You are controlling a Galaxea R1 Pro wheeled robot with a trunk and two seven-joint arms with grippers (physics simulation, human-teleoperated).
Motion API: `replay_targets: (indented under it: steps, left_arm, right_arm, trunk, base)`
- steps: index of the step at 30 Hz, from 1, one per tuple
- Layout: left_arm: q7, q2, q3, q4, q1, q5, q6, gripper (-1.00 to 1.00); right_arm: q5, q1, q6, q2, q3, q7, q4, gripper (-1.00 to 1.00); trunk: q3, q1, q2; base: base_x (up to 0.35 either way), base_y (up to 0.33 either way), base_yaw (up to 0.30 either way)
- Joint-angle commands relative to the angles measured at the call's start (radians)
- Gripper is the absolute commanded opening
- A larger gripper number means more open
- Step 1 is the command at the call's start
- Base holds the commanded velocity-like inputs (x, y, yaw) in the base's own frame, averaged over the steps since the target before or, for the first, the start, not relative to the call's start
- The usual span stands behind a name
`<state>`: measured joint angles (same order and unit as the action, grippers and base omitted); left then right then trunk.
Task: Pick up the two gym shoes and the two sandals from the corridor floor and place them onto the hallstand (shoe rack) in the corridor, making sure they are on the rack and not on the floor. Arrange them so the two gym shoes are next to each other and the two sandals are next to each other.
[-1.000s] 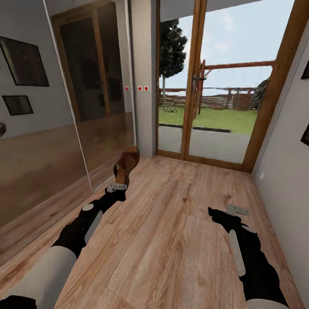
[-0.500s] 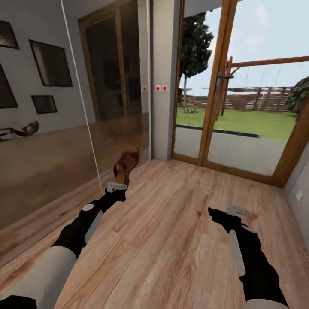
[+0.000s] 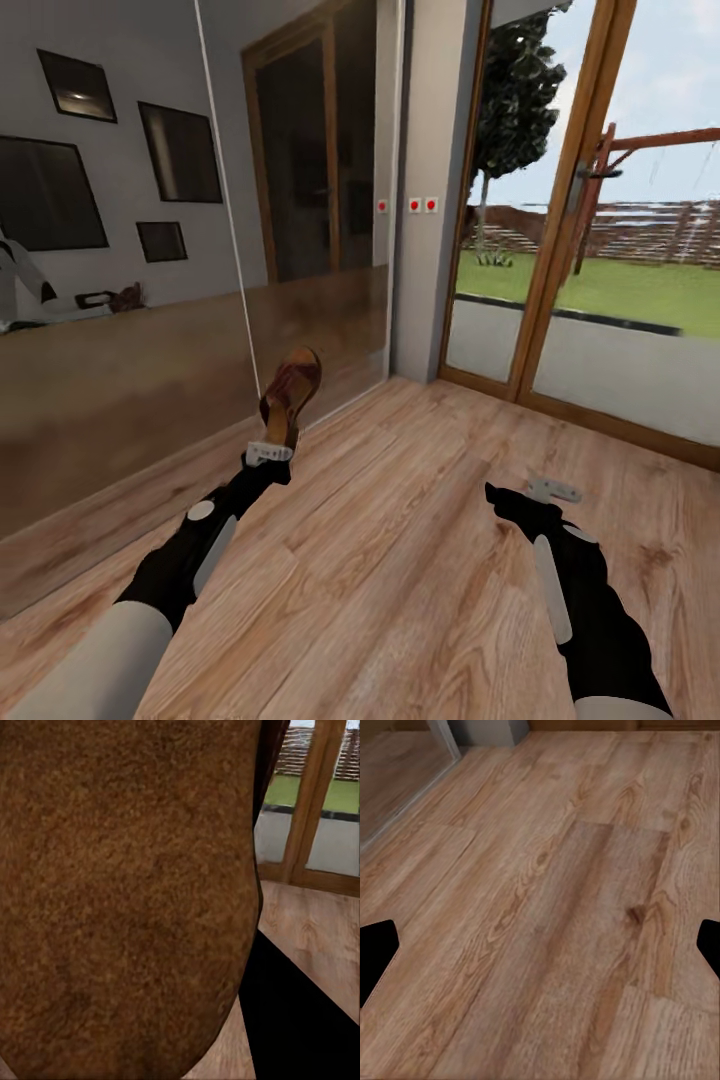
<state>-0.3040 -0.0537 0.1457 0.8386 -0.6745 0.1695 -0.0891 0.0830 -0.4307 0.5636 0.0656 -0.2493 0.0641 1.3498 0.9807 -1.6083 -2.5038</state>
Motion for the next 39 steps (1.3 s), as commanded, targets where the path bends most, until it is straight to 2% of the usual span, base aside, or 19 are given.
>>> replay_targets:
  steps: [1,3,4,11,14,18,22,24,28,32,33,35,39]
  left_arm:
    - [0.000,-0.002,0.003,-0.001,0.017,0.010,-0.055,-1.00]
    - [0.000,-0.006,0.002,-0.001,0.059,0.010,-0.160,-1.00]
    - [0.001,-0.008,0.002,-0.001,0.065,0.010,-0.170,-1.00]
    - [0.002,-0.049,0.000,-0.002,0.079,0.011,-0.188,-1.00]
    - [0.003,-0.060,0.000,-0.002,0.109,0.011,-0.192,-1.00]
    - [0.003,-0.064,-0.007,-0.003,0.152,0.012,-0.220,-1.00]
    - [0.001,-0.066,-0.035,-0.003,0.167,0.012,-0.272,-1.00]
    - [0.001,-0.066,-0.041,-0.003,0.171,0.012,-0.278,-1.00]
    - [0.001,-0.066,-0.047,-0.002,0.213,0.013,-0.286,-1.00]
    - [0.001,-0.065,-0.078,0.000,0.234,0.026,-0.295,-1.00]
    - [0.002,-0.064,-0.127,-0.001,0.240,0.058,-0.300,-1.00]
    - [0.003,-0.063,-0.143,-0.001,0.241,0.074,-0.301,-1.00]
    - [0.004,-0.062,-0.151,-0.001,0.242,0.083,-0.302,-1.00]
  right_arm:
    - [0.009,0.000,0.004,0.000,-0.001,0.006,0.002,1.00]
    - [0.009,0.000,0.004,0.000,-0.001,0.006,0.002,1.00]
    - [0.009,0.000,0.004,0.000,-0.001,0.006,0.002,1.00]
    - [0.009,0.000,0.004,0.000,-0.002,0.006,0.002,1.00]
    - [0.009,0.000,0.004,0.000,-0.001,0.006,0.001,1.00]
    - [0.009,0.000,0.005,0.000,-0.001,0.005,0.000,1.00]
    - [0.009,0.000,0.004,0.000,-0.001,0.005,0.000,1.00]
    - [0.009,0.000,0.004,0.000,-0.001,0.005,0.000,1.00]
    - [0.009,0.000,0.004,0.000,-0.001,0.005,0.000,1.00]
    - [0.009,0.000,0.004,0.000,0.000,0.005,0.000,1.00]
    - [0.009,0.000,0.004,0.000,0.000,0.005,0.000,1.00]
    - [0.009,0.000,0.004,0.000,0.000,0.005,0.000,1.00]
    - [0.009,0.000,0.004,0.000,0.000,0.006,0.000,1.00]
  trunk:
    - [0.001,0.000,0.000]
    - [0.001,0.000,0.000]
    - [0.001,0.000,0.000]
    - [0.001,0.000,0.000]
    - [0.001,0.000,0.000]
    - [0.001,0.000,0.000]
    - [0.001,0.000,0.000]
    - [0.001,0.000,0.000]
    - [0.001,0.000,0.000]
    - [0.001,0.000,0.000]
    - [0.001,0.000,0.000]
    - [0.001,0.000,0.000]
    - [0.001,0.000,0.000]
  base:
    - [0.019,-0.010,0.284]
    - [0.008,-0.004,0.233]
    - [0.003,-0.001,0.129]
    - [0.001,0.000,0.035]
    - [0.000,0.000,0.004]
    - [0.000,0.000,0.000]
    - [0.000,0.000,0.000]
    - [0.000,0.000,0.000]
    - [0.000,0.000,0.000]
    - [0.000,0.000,0.051]
    - [0.113,-0.017,0.241]
    - [0.204,-0.079,0.264]
    - [0.280,-0.169,0.282]
